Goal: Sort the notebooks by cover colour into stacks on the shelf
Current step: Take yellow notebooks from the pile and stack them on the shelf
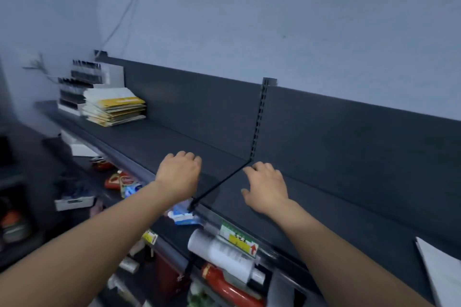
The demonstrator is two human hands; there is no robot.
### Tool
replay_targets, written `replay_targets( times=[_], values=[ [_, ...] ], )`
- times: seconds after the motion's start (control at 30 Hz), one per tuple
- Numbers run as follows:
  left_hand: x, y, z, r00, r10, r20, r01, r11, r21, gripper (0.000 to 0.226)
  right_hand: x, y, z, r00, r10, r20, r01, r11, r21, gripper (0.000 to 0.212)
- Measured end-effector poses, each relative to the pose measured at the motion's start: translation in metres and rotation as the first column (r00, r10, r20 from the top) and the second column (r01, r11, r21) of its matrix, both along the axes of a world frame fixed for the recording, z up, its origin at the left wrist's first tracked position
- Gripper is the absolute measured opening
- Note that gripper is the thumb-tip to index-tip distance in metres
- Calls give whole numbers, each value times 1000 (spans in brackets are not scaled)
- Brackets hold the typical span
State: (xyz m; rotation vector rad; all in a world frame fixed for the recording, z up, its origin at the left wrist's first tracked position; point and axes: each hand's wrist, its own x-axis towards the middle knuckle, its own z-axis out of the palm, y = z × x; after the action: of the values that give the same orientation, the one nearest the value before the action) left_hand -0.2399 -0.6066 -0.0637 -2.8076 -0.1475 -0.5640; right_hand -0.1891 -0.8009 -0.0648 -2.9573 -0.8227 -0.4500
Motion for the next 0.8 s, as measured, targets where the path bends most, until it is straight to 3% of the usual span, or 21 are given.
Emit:
replay_targets(
  times=[0.43,0.8],
  values=[
    [-23,204,12,990,143,11,-143,990,5,28,3,218,7,993,111,-46,-111,994,-3,51],
    [-9,319,12,980,195,-25,-196,980,-18,26,26,348,7,985,154,-84,-154,988,-3,50]
  ],
)
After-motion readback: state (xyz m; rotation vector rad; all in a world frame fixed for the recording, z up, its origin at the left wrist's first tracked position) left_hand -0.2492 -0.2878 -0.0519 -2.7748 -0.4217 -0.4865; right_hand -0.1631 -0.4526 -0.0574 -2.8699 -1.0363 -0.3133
